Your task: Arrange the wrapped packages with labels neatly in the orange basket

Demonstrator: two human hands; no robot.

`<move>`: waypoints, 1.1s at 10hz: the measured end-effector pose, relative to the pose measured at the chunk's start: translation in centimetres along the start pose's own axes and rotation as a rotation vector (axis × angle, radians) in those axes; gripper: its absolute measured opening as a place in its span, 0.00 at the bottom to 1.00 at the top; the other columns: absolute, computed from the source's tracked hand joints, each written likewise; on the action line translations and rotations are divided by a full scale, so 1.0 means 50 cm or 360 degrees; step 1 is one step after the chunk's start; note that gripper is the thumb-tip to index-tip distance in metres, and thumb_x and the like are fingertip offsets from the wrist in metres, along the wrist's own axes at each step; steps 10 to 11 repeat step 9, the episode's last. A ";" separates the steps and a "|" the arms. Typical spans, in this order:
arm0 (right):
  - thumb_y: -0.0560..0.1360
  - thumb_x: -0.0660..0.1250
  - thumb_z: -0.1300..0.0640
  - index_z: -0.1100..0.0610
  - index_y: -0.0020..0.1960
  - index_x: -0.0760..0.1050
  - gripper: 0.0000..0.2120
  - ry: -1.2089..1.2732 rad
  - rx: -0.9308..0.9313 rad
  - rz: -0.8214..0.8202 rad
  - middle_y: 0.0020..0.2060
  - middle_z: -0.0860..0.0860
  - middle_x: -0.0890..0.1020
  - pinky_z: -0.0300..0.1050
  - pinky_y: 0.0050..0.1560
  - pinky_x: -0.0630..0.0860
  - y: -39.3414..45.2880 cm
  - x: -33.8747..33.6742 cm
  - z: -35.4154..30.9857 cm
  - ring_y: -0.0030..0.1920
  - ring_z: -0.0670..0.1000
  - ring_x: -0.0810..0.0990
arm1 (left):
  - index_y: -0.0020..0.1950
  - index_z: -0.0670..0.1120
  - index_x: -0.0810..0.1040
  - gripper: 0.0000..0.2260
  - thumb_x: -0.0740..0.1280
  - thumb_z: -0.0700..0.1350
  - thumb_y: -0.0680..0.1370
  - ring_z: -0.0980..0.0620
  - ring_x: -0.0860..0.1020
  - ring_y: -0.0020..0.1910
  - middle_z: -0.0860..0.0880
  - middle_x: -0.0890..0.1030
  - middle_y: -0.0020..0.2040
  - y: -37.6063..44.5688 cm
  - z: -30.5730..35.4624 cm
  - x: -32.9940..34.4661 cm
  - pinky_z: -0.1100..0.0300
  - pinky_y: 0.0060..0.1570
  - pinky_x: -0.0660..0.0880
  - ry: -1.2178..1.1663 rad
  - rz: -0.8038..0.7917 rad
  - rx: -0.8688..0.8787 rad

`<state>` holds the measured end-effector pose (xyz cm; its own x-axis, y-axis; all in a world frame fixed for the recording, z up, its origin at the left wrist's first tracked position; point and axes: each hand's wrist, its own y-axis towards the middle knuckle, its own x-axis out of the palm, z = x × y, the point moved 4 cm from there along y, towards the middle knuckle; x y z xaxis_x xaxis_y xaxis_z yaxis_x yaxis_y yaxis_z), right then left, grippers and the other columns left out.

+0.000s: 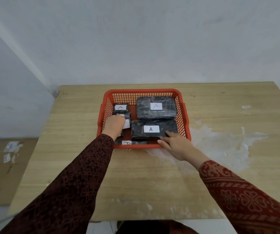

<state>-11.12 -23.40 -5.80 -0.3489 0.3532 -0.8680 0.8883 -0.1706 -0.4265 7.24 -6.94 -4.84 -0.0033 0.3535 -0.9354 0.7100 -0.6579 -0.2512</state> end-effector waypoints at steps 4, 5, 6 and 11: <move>0.78 0.46 0.36 0.49 0.71 0.67 0.29 0.0027 0.0023 -0.0028 0.76 0.56 0.60 0.55 0.74 0.60 0.000 -0.006 0.002 0.76 0.57 0.58 | 0.59 0.43 0.70 0.14 0.68 0.38 0.75 0.45 0.80 0.46 0.44 0.80 0.50 0.027 -0.001 0.030 0.55 0.34 0.68 0.0192 0.0048 0.0282; 0.78 0.47 0.36 0.49 0.71 0.68 0.28 0.0050 0.0023 -0.0025 0.76 0.56 0.61 0.56 0.74 0.61 0.002 -0.010 0.002 0.75 0.58 0.59 | 0.60 0.43 0.70 0.15 0.69 0.40 0.75 0.44 0.80 0.46 0.43 0.79 0.51 0.028 -0.012 0.031 0.55 0.35 0.68 0.0142 0.0040 0.0300; 0.78 0.48 0.36 0.49 0.70 0.68 0.28 0.0063 0.0014 -0.0047 0.76 0.56 0.62 0.56 0.74 0.61 -0.002 -0.015 -0.005 0.75 0.58 0.60 | 0.58 0.42 0.72 0.13 0.67 0.45 0.76 0.43 0.80 0.47 0.42 0.77 0.56 0.025 -0.018 0.029 0.54 0.36 0.70 0.0003 0.0050 0.0243; 0.78 0.60 0.47 0.56 0.67 0.71 0.21 0.0164 -0.0063 0.0061 0.61 0.56 0.78 0.51 0.60 0.74 0.031 -0.093 -0.027 0.59 0.56 0.77 | 0.66 0.44 0.71 0.17 0.61 0.48 0.79 0.44 0.74 0.58 0.44 0.75 0.60 -0.018 -0.035 -0.002 0.51 0.49 0.75 -0.0245 0.0290 0.0032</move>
